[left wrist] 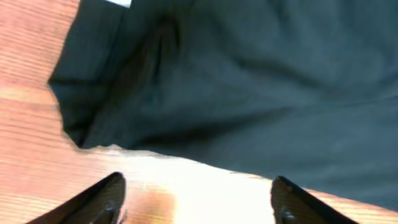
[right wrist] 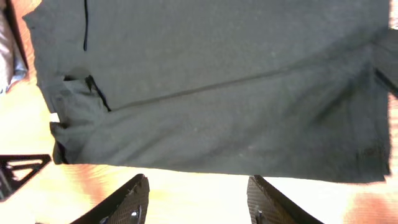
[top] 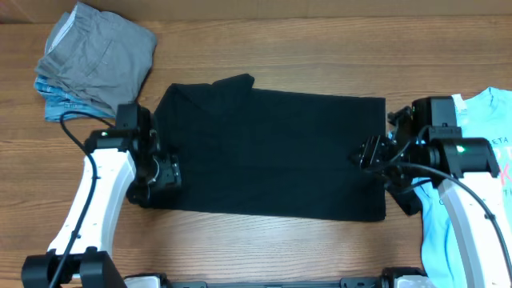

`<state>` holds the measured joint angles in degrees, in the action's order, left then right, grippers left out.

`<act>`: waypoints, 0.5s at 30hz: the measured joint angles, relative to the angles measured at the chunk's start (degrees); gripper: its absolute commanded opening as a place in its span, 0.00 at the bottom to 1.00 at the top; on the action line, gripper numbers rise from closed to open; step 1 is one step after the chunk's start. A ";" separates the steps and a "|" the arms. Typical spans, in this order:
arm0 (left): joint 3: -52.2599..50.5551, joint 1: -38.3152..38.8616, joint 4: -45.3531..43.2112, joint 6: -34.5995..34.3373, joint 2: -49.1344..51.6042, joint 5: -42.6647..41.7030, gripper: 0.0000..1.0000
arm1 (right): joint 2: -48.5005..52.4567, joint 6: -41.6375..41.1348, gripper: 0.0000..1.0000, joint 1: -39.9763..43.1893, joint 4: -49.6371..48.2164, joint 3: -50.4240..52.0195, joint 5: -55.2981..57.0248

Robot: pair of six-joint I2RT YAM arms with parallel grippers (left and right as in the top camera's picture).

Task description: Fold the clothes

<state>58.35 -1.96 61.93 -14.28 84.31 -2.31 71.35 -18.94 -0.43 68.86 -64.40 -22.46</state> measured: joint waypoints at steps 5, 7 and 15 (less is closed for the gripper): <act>-7.89 0.00 -11.87 -0.42 0.04 2.56 0.75 | -0.57 -1.31 0.61 0.00 1.20 0.00 1.68; -11.04 0.00 -16.63 -0.55 0.09 3.96 0.66 | -0.57 -2.86 0.62 0.00 1.29 0.00 2.99; -18.23 -1.55 -25.40 -5.40 2.27 9.35 0.25 | -0.57 -8.28 0.62 0.00 2.16 0.00 6.32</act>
<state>40.12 -3.51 36.53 -19.68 86.59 7.05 70.78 -27.22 -0.43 71.02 -64.40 -16.14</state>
